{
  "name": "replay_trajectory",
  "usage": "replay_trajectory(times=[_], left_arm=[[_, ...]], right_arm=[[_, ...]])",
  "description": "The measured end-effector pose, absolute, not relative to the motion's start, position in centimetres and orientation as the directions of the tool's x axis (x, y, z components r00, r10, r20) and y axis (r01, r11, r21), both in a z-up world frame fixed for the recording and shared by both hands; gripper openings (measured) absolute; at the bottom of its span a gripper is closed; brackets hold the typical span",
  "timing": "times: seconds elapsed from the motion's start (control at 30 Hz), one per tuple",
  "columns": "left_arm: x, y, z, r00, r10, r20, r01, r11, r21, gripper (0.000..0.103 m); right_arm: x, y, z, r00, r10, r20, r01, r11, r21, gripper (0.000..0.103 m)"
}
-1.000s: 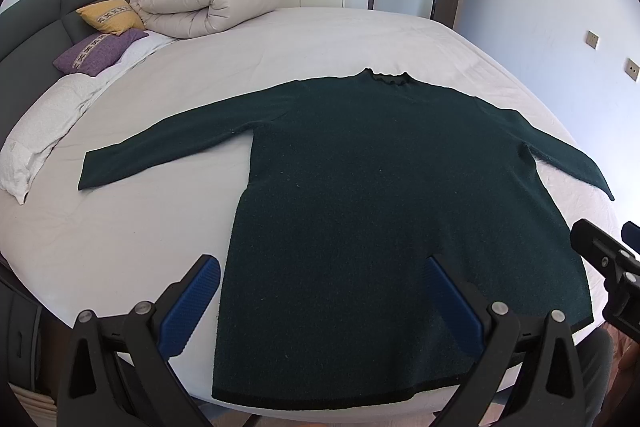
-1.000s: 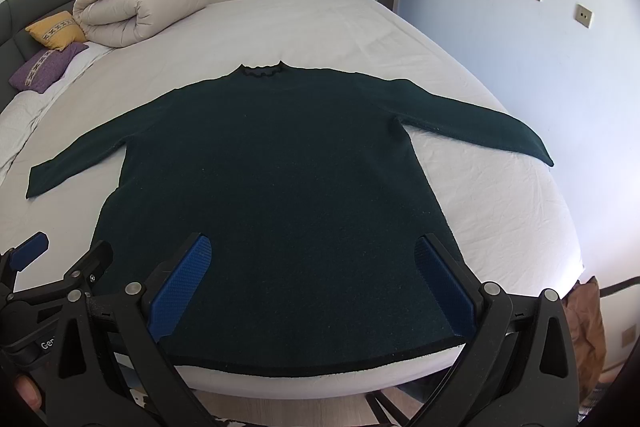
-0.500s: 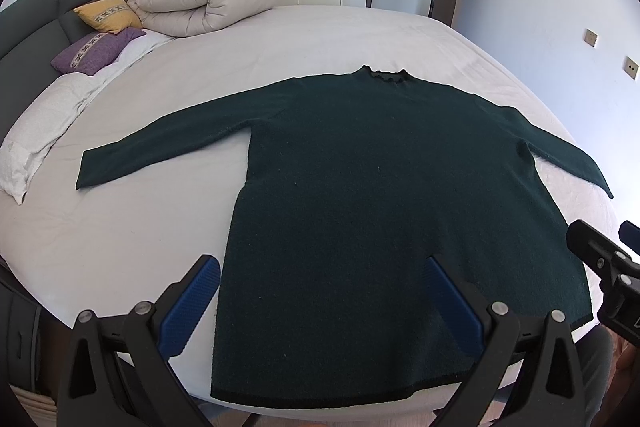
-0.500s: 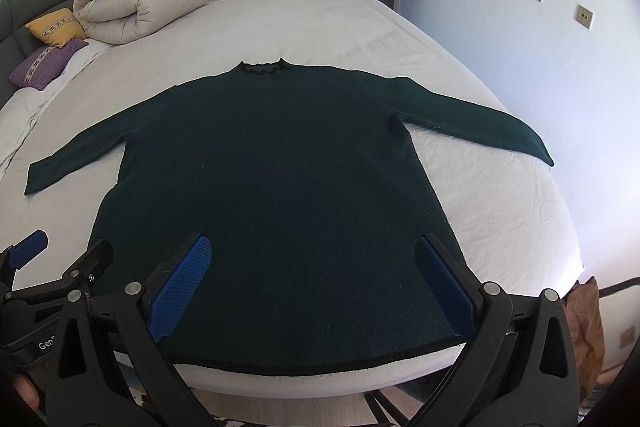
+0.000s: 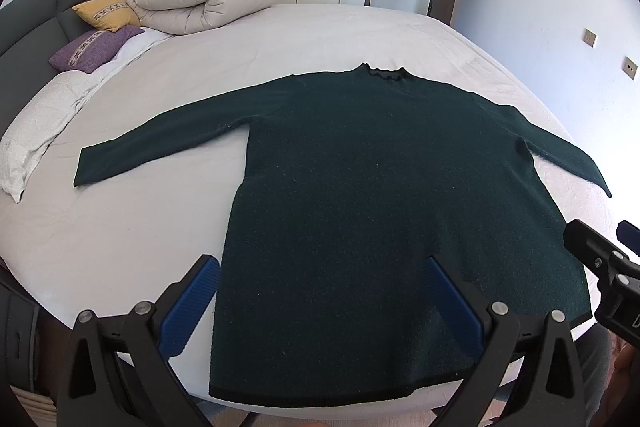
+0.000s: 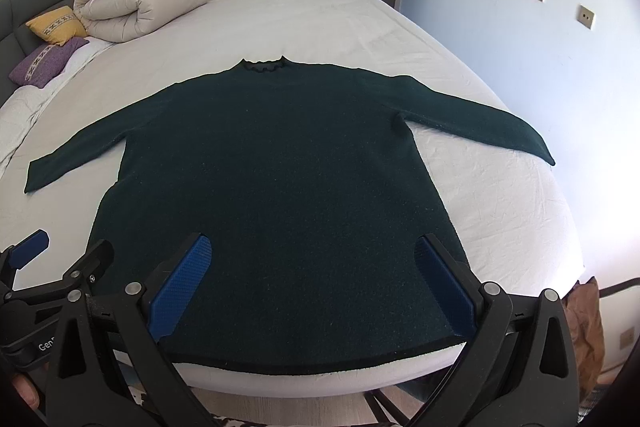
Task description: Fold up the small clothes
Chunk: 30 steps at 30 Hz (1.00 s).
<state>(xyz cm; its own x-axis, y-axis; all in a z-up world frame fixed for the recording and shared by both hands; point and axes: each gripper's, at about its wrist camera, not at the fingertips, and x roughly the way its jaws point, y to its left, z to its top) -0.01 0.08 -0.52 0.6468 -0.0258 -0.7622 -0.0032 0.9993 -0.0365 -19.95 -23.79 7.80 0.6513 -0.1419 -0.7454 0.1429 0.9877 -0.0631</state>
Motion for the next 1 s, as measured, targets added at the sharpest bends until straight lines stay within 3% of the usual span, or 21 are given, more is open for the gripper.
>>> replay_trajectory(times=[1.0], left_arm=[[-0.17, 0.23, -0.88, 0.637, -0.031, -0.770, -0.003, 0.999, -0.043, 0.103]], right_arm=[[-19.96, -23.57, 7.05, 0.642, -0.137, -0.755, 0.142, 0.988, -0.058, 0.103]])
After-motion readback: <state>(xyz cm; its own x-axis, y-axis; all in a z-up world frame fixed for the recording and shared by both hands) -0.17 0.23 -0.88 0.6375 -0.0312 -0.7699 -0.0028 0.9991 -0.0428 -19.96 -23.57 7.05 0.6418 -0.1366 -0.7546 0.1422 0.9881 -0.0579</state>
